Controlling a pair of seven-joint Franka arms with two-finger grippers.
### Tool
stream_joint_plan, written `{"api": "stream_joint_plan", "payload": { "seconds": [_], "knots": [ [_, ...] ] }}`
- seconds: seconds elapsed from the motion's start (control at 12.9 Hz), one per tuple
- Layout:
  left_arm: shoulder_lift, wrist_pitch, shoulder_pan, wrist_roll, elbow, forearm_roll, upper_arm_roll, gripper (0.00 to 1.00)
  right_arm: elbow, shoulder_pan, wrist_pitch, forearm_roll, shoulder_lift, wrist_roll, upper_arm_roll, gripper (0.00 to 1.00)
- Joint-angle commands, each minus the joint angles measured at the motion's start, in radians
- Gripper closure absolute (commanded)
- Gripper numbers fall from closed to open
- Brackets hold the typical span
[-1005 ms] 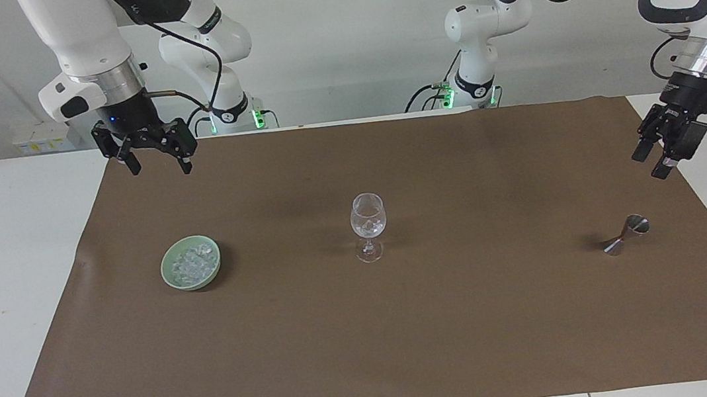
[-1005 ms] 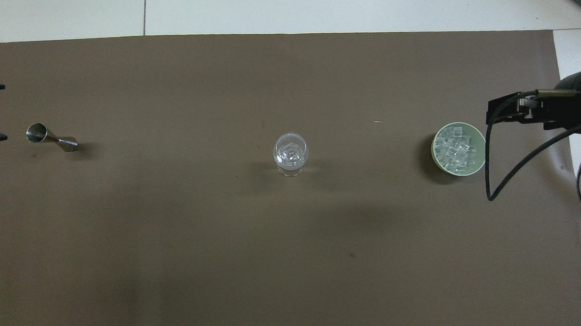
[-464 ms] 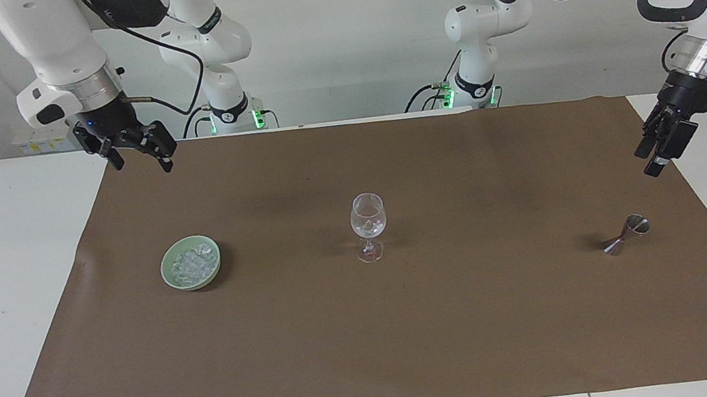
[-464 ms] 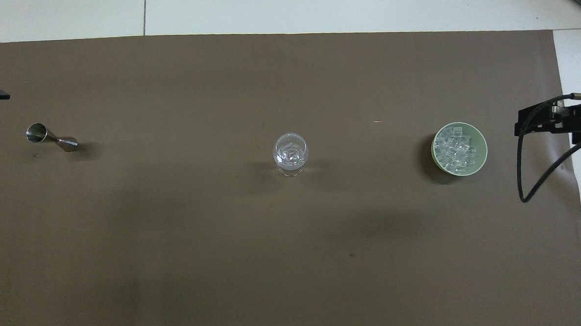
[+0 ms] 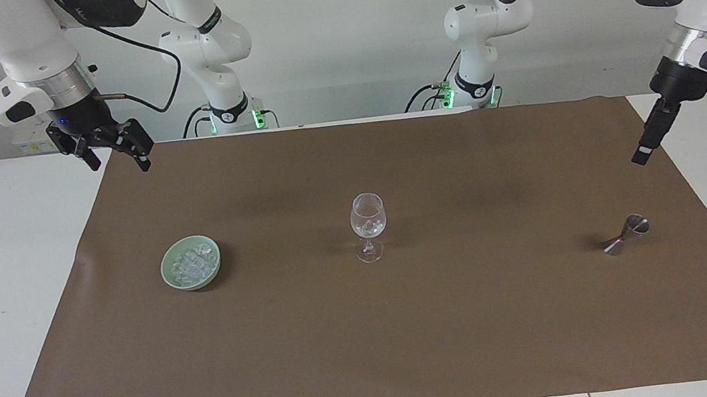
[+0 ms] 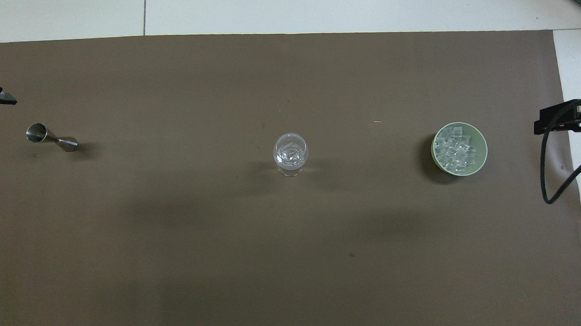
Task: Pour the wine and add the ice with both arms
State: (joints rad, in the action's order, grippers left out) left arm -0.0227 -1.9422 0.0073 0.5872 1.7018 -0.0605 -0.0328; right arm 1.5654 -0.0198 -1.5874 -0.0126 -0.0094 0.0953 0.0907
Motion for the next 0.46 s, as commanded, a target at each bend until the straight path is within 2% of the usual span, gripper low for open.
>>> {"api": "stream_joint_plan", "payload": {
  "seconds": [0.0, 0.23, 0.39],
  "knots": [
    [0.010, 0.081, -0.049, -0.027, -0.045, 0.074, -0.013, 0.00, 0.039, 0.007, 0.001, 0.003, -0.035, -0.013, -0.005, 0.00],
    [0.001, 0.152, -0.038, -0.260, -0.050, 0.070, -0.018, 0.00, 0.039, 0.011, 0.003, 0.011, -0.035, -0.013, -0.003, 0.00],
    [0.000, 0.208, -0.036, -0.283, -0.082, 0.073, -0.019, 0.00, 0.032, 0.011, 0.020, 0.011, -0.035, -0.013, -0.003, 0.00]
  ]
}}
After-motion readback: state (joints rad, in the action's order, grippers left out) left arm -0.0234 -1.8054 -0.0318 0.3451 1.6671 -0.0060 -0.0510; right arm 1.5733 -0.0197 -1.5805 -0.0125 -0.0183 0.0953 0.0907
